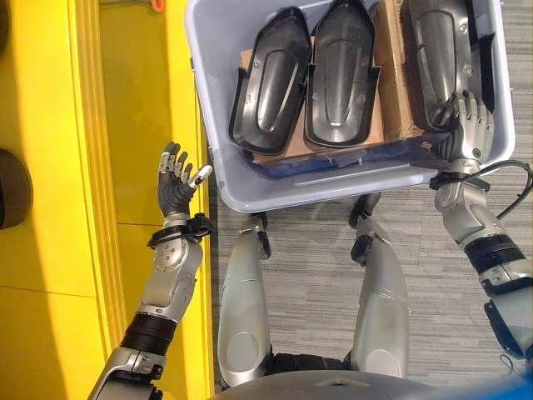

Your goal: Move parts from the plastic box to the shelf.

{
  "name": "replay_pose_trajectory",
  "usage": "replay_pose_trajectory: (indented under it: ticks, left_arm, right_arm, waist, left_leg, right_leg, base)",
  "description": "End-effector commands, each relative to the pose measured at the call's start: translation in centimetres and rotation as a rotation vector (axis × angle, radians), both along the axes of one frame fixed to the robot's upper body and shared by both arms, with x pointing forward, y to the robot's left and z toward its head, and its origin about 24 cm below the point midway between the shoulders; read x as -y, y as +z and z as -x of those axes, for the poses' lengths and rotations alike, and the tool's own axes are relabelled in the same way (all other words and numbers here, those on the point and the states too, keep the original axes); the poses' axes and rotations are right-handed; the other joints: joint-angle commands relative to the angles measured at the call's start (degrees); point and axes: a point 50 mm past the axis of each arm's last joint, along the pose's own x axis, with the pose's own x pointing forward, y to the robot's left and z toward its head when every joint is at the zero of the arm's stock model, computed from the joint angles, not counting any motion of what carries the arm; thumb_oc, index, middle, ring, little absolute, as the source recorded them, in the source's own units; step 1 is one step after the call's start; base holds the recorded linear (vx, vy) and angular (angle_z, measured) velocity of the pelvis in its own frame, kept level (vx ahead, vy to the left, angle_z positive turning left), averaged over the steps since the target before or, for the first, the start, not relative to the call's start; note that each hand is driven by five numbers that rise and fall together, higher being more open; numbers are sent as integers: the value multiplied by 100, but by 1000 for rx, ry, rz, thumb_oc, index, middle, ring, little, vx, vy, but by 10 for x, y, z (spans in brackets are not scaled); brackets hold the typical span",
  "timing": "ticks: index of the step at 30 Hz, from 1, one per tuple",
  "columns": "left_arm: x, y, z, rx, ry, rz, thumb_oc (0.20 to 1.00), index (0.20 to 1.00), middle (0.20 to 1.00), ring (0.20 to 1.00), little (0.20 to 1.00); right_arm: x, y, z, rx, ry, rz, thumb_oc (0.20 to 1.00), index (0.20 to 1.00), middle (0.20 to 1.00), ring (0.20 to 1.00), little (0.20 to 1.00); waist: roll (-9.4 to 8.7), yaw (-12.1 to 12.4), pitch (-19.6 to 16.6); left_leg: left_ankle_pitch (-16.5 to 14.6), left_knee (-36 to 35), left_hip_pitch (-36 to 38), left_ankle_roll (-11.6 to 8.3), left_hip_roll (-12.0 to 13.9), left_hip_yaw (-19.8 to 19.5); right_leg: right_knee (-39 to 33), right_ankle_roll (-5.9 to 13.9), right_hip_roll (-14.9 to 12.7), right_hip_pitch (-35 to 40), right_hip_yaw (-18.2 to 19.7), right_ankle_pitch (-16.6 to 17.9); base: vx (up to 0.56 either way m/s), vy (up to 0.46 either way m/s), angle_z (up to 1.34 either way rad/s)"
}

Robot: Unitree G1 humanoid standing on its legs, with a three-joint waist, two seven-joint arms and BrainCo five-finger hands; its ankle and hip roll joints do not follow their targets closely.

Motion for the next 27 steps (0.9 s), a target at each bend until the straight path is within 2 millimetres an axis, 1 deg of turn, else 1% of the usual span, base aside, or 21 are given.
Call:
replay_pose_trajectory:
  ticks: [1,2,5,6,8,11,13,14,15,18,22,23,24,27]
  left_arm:
    - [1,7,13,54,-14,37,1000,1000,1000,1000,1000]
    - [0,10,14,48,-12,33,1000,1000,1000,1000,1000]
    - [-3,11,17,43,-5,33,1000,1000,1000,1000,1000]
    - [-3,10,18,43,-3,34,1000,1000,1000,1000,1000]
    - [-3,12,20,43,6,29,1000,1000,1000,1000,1000]
    - [-2,12,21,37,5,30,1000,1000,1000,1000,1000]
    - [1,13,20,38,-4,26,1000,1000,1000,1000,1000]
    - [4,14,20,41,-12,28,1000,1000,1000,1000,1000]
    - [5,14,20,41,-13,31,1000,1000,1000,1000,1000]
    - [12,15,18,43,-21,52,1000,1000,1000,1000,1000]
    - [21,15,14,40,-44,66,1000,1000,1000,1000,1000]
    - [22,15,14,39,-48,71,1000,1000,1000,1000,1000]
    - [22,14,14,37,-51,80,1000,1000,1000,1000,1000]
    - [23,15,14,38,-62,84,1000,1000,1000,1000,1000]
  right_arm:
    - [-20,-27,-1,-155,84,39,1000,1000,1000,1000,1000]
    - [-36,-16,1,-128,163,57,1000,1000,1000,1000,1000]
    - [-46,-7,2,-135,180,97,1000,1000,1000,1000,1000]
    - [-49,-7,4,-138,190,102,1000,1000,1000,1000,1000]
    - [-60,-4,9,-143,231,81,1000,1000,1000,1000,1000]
    - [-65,-2,13,-93,223,53,1000,1000,1000,1000,1000]
    - [-65,5,15,16,171,47,1000,1000,1000,1000,1000]
    - [-60,16,16,118,122,-4,1000,1000,1000,1000,1000]
    - [-57,20,16,151,102,-31,1000,1000,1000,1000,1000]
    - [-52,28,16,240,35,-157,1000,1000,1000,1000,1000]
    - [-48,38,12,293,-15,-241,1000,1000,1000,1000,1000]
    - [-47,40,12,309,-20,-264,1000,1000,1000,1000,1000]
    - [-46,45,13,357,-15,-296,1000,1000,1000,1000,1000]
    - [-45,57,16,431,13,-345,1000,1000,1000,1000,1000]
  waist:
    - [253,62,-124]
    - [220,45,-124]
    - [172,29,-124]
    - [155,21,-124]
    - [88,-7,-124]
    - [65,-30,-124]
    - [65,-39,-124]
    - [83,-55,-124]
    - [92,-59,-124]
    - [162,-80,-124]
    - [284,-62,-124]
    - [304,-58,-124]
    - [332,-56,-124]
    - [348,-61,-124]
  left_leg:
    - [-38,70,-109,168,-79,199]
    - [-37,83,-66,158,-54,216]
    - [-41,78,-18,144,-46,222]
    - [-37,70,0,145,-43,230]
    - [-59,79,53,147,-22,253]
    - [-65,104,67,145,2,262]
    - [-60,95,106,147,0,280]
    - [-75,89,142,157,-16,291]
    - [-78,69,169,159,-28,300]
    - [-107,63,211,171,-66,318]
    - [-118,38,270,183,-128,327]
    - [-116,25,289,185,-133,334]
    - [-121,12,318,185,-149,337]
    - [-126,-20,391,183,-174,349]
  right_leg:
    - [855,407,-66,10,86,-743]
    - [856,418,-53,55,90,-736]
    - [841,428,-12,104,98,-738]
    - [837,424,5,126,104,-747]
    - [836,424,48,175,117,-767]
    - [867,428,65,181,143,-769]
    - [855,427,88,218,164,-771]
    - [847,429,110,235,186,-772]
    - [830,431,120,253,189,-773]
    - [829,421,129,263,235,-802]
    - [879,399,103,280,279,-856]
    - [874,398,97,297,280,-858]
    - [881,391,94,321,281,-873]
    - [859,391,96,389,280,-880]
  base:
    - [22,-11,-4]
    - [0,0,0]
    - [0,0,0]
    - [0,0,0]
    - [0,0,0]
    - [0,0,0]
    - [5,5,-2]
    - [7,19,-4]
    - [2,31,-5]
    - [4,65,-6]
    - [11,60,-10]
    - [24,53,-4]
    - [18,32,0]
    - [9,7,-2]
